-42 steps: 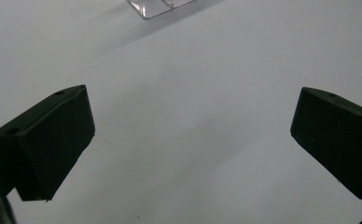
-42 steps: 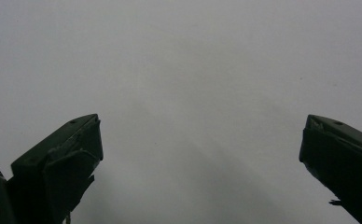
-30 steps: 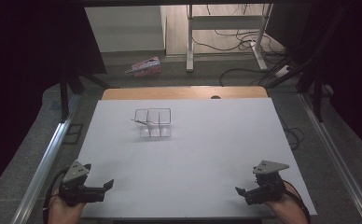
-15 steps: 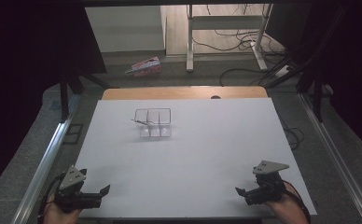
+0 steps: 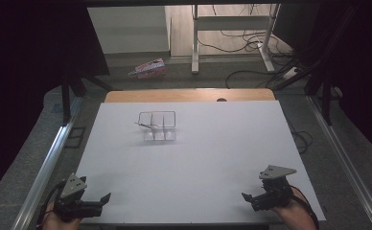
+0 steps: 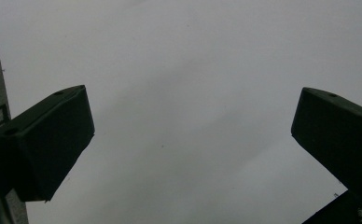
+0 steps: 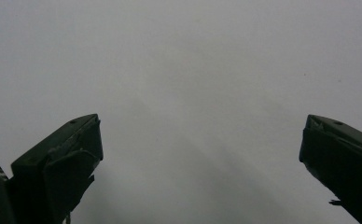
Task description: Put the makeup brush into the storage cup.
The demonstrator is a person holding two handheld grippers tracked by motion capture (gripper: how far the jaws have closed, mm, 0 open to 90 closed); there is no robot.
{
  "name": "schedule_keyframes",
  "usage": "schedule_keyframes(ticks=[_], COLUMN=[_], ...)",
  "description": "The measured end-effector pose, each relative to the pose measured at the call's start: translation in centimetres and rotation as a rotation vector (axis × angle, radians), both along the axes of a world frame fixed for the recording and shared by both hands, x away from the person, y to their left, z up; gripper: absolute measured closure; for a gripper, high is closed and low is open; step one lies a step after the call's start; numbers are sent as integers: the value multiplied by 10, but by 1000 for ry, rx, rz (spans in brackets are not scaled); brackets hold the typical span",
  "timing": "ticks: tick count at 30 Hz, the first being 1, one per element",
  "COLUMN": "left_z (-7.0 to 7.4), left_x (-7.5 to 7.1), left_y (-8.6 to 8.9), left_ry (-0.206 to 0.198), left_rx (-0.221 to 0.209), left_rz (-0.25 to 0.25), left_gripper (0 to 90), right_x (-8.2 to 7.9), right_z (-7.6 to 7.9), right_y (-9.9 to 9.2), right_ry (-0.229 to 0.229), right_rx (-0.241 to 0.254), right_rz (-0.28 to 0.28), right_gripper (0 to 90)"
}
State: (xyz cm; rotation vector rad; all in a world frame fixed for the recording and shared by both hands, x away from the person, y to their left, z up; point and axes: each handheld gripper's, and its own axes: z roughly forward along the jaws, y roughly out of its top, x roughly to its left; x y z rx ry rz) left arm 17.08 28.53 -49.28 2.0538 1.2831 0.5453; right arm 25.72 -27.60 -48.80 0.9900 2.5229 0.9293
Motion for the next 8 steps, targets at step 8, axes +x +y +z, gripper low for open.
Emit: schedule_keyframes(ticks=[8], left_z=[-1], left_x=[1], left_y=[-2], left_ry=[9], left_rx=[15], left_rz=[-1], left_gripper=[0], right_x=[0], right_z=[-1], right_y=[0], right_ry=[3], right_rx=[-7], right_rz=[7], right_gripper=[0])
